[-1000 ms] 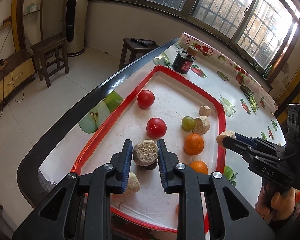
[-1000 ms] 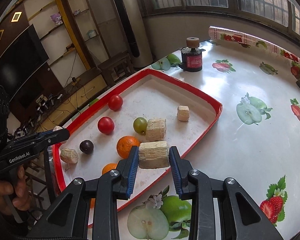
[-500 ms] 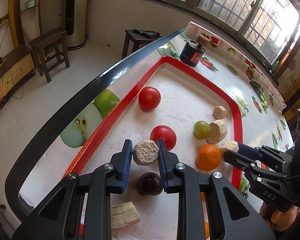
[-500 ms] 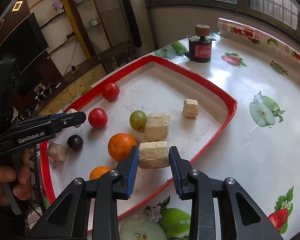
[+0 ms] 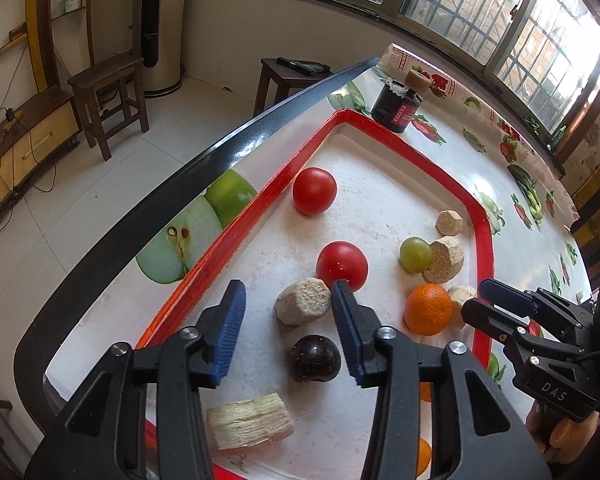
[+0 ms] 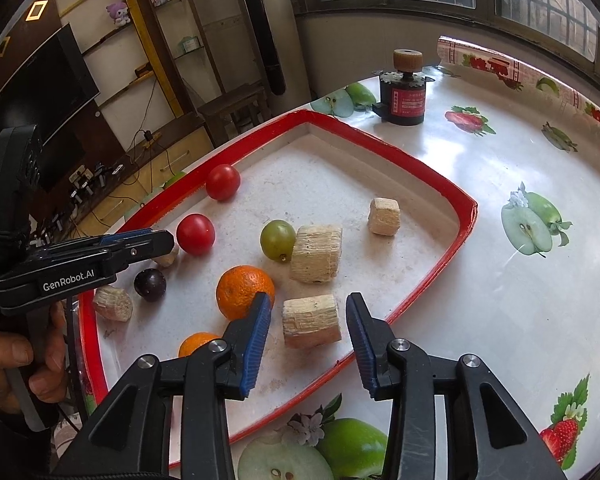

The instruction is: Organize fruits

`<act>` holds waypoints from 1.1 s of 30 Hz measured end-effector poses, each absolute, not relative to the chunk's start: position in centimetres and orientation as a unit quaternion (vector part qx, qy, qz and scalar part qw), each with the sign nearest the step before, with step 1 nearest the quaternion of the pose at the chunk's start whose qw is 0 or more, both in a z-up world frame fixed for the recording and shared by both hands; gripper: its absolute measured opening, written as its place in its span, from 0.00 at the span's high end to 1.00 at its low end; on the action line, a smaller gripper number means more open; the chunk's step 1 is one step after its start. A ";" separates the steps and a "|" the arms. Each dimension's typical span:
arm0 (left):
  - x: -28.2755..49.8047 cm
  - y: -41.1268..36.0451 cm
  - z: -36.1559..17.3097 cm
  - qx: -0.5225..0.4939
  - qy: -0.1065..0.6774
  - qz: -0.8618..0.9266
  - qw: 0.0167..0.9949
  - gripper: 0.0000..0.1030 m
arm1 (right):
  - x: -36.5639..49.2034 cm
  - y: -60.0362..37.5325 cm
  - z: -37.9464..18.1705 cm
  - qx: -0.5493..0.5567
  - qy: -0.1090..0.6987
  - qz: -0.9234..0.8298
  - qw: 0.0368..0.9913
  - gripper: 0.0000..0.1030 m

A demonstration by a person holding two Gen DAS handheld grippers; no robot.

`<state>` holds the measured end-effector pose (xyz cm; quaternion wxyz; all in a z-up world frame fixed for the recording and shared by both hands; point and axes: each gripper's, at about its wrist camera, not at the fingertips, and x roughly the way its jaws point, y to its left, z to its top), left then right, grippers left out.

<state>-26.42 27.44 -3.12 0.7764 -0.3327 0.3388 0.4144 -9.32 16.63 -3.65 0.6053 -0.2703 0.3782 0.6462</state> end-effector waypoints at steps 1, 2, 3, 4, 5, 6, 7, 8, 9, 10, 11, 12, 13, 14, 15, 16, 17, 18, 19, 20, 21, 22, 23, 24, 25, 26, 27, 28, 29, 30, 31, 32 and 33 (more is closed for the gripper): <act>-26.5 27.2 -2.9 -0.329 0.337 0.416 0.778 0.55 | -9.3 16.4 -3.4 -0.268 0.377 0.647 0.606 0.57; -26.6 26.9 -2.7 -0.326 0.336 0.417 0.779 0.55 | -9.2 16.2 -3.2 -0.266 0.376 0.648 0.607 0.57; -26.8 26.6 -2.5 -0.323 0.333 0.417 0.781 0.55 | -9.2 15.9 -2.9 -0.263 0.376 0.649 0.608 0.57; -26.9 26.3 -2.3 -0.320 0.330 0.417 0.784 0.55 | -9.1 15.7 -2.7 -0.260 0.375 0.650 0.608 0.57; -27.0 25.9 -2.0 -0.317 0.329 0.417 0.786 0.55 | -9.1 15.3 -2.4 -0.257 0.373 0.651 0.609 0.57; -27.1 25.4 -1.8 -0.313 0.326 0.417 0.789 0.55 | -9.0 15.0 -2.2 -0.255 0.372 0.652 0.609 0.57; -27.3 25.0 -1.6 -0.310 0.325 0.416 0.791 0.55 | -9.0 14.6 -1.9 -0.252 0.371 0.654 0.610 0.57; -27.4 24.5 -1.5 -0.306 0.324 0.416 0.793 0.55 | -8.9 14.2 -1.8 -0.251 0.370 0.654 0.610 0.57; -27.5 24.0 -1.3 -0.303 0.323 0.415 0.795 0.55 | -8.9 13.8 -1.6 -0.249 0.369 0.655 0.610 0.56; -27.6 23.5 -1.2 -0.300 0.323 0.414 0.797 0.55 | -8.9 13.4 -1.4 -0.247 0.368 0.657 0.610 0.54; -27.8 23.0 -1.2 -0.297 0.323 0.413 0.798 0.55 | -8.9 13.0 -1.3 -0.246 0.367 0.657 0.610 0.51; -27.8 22.5 -1.1 -0.295 0.323 0.411 0.800 0.55 | -8.8 12.6 -1.2 -0.244 0.368 0.658 0.610 0.49; -27.9 22.0 -1.0 -0.292 0.323 0.410 0.801 0.55 | -8.7 12.2 -1.2 -0.243 0.369 0.659 0.609 0.47; -28.0 21.6 -0.9 -0.289 0.324 0.409 0.803 0.55 | -8.6 11.8 -1.2 -0.240 0.371 0.661 0.606 0.44; -28.1 21.0 -0.9 -0.287 0.325 0.409 0.803 0.55 | -8.5 11.4 -1.2 -0.238 0.374 0.663 0.603 0.43; -28.1 20.6 -0.9 -0.285 0.326 0.409 0.804 0.54 | -8.5 11.0 -1.2 -0.238 0.375 0.665 0.601 0.42; -28.2 20.1 -0.8 -0.283 0.325 0.408 0.804 0.52 | -8.4 10.6 -1.2 -0.241 0.374 0.666 0.599 0.41; -28.4 19.7 -0.8 -0.283 0.324 0.408 0.805 0.51 | -8.5 10.2 -1.2 -0.242 0.373 0.668 0.597 0.41; -28.5 19.3 -0.8 -0.282 0.323 0.408 0.806 0.49 | -8.5 9.9 -1.2 -0.243 0.371 0.671 0.594 0.40; -28.7 18.9 -0.7 -0.282 0.322 0.407 0.807 0.49 | -8.4 9.5 -1.2 -0.243 0.370 0.674 0.591 0.37; -28.9 18.5 -0.7 -0.281 0.321 0.405 0.809 0.49 | -8.4 9.1 -1.2 -0.244 0.368 0.678 0.588 0.36; -29.0 18.0 -0.7 -0.281 0.319 0.402 0.811 0.49 | -8.5 8.8 -1.2 -0.245 0.366 0.681 0.585 0.34; -29.2 17.6 -0.6 -0.279 0.318 0.400 0.813 0.49 | -8.6 8.4 -1.2 -0.247 0.362 0.685 0.581 0.32; -29.4 17.1 -0.6 -0.276 0.318 0.400 0.814 0.48 | -8.7 8.1 -1.1 -0.249 0.358 0.690 0.577 0.32; -29.5 16.7 -0.5 -0.272 0.319 0.403 0.814 0.45 | -8.8 7.7 -1.1 -0.252 0.353 0.696 0.573 0.29; -29.6 16.2 -0.5 -0.265 0.319 0.406 0.814 0.38 | -9.0 7.3 -1.0 -0.256 0.348 0.700 0.568 0.26; -29.7 15.8 -0.4 -0.257 0.317 0.410 0.815 0.35 | -9.2 7.0 -0.9 -0.260 0.341 0.705 0.564 0.25; -29.8 15.2 -0.2 -0.249 0.315 0.416 0.816 0.32 | -9.4 6.6 -0.8 -0.263 0.333 0.711 0.561 0.23; -30.0 14.7 -0.1 -0.241 0.312 0.422 0.816 0.32 | -9.7 6.3 -0.7 -0.267 0.325 0.716 0.558 0.20; -30.1 14.3 0.1 -0.232 0.309 0.430 0.816 0.31 | -9.9 6.0 -0.5 -0.270 0.317 0.720 0.555 0.19; -30.4 13.9 0.3 -0.224 0.304 0.437 0.816 0.31 | -10.1 5.6 -0.4 -0.272 0.309 0.725 0.552 0.18; -30.7 13.6 0.5 -0.217 0.300 0.442 0.817 0.31 | -10.3 5.3 -0.2 -0.273 0.300 0.730 0.550 0.17; -30.9 13.2 0.7 -0.211 0.295 0.446 0.818 0.31 | -10.5 4.9 0.0 -0.274 0.292 0.734 0.549 0.17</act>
